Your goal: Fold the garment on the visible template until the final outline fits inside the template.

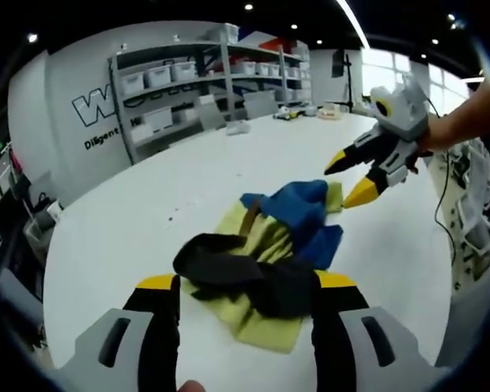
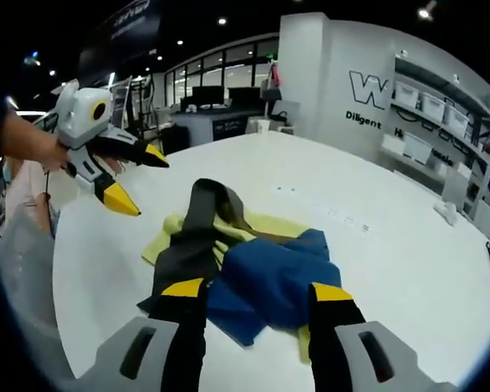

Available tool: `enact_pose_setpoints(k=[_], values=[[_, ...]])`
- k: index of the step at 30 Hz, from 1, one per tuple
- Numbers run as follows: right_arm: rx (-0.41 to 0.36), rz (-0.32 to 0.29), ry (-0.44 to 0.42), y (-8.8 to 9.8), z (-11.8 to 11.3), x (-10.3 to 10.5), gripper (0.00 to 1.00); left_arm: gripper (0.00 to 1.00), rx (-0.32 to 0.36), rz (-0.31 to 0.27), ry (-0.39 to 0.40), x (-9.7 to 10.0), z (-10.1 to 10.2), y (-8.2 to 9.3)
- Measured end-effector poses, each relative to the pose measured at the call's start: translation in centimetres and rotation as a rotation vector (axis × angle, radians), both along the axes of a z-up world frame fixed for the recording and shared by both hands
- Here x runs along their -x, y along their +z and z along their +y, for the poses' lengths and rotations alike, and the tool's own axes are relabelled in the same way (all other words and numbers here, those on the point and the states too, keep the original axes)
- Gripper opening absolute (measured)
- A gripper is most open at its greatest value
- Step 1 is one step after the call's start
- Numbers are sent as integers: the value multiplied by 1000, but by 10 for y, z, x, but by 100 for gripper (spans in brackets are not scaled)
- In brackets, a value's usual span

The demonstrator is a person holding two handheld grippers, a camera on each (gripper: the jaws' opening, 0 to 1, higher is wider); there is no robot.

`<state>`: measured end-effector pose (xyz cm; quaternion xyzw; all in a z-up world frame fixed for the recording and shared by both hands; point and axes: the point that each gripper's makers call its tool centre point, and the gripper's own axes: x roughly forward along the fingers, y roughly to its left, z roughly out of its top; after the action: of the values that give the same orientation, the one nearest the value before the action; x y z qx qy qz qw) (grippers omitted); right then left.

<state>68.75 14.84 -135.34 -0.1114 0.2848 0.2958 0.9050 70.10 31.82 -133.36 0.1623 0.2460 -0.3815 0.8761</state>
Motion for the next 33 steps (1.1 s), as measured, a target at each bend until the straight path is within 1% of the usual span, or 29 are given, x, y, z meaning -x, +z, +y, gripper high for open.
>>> enact_pose_setpoints(k=[3, 6, 10, 12, 15, 17, 19, 21, 22, 25, 27, 28, 29, 30, 32, 33], values=[[-1, 18, -5, -9, -1, -1, 45, 60, -2, 4, 5, -2, -2, -3], [-2, 37, -4, -19, 0, -2, 44, 59, 13, 19, 24, -5, -3, -7], [4, 35, 12, -25, 5, -3, 43, 59, 2, 25, 34, -6, -3, -13], [16, 37, 26, -29, 9, -4, 41, 59, -1, 29, 34, -6, -4, -16], [34, 15, 47, -31, 14, -9, 34, 58, -1, 30, 37, -7, -5, -15], [39, 5, 54, -34, 18, -14, 31, 57, 21, 36, 52, -8, -6, -13], [55, 15, 57, -41, 19, -17, 30, 57, 26, 40, 57, -9, -6, -14], [60, 15, 57, -44, 20, -19, 27, 57, 24, 43, 67, -11, -3, -15], [58, 21, 50, -46, 20, -20, 25, 57, 39, 60, 86, -12, -1, -16], [67, 31, 20, -50, 16, -22, 18, 56, 29, 60, 89, -13, 1, -18], [65, 60, 1, -55, 13, -22, 11, 56, 38, 65, 102, -14, 2, -17], [81, 57, 1, -57, 12, -22, 4, 56, 45, 68, 113, -14, 2, -16], [118, 43, 3, -60, 9, -23, 0, 56, 61, 73, 131, -15, 1, -14], [127, 43, 3, -61, 9, -23, 0, 56, 75, 72, 139, -16, 1, -13], [105, 65, -11, -64, 11, -21, 0, 55, 91, 73, 154, -17, 1, -11], [81, 97, -30, -66, 12, -17, 0, 55, 94, 74, 155, -16, 1, -11]])
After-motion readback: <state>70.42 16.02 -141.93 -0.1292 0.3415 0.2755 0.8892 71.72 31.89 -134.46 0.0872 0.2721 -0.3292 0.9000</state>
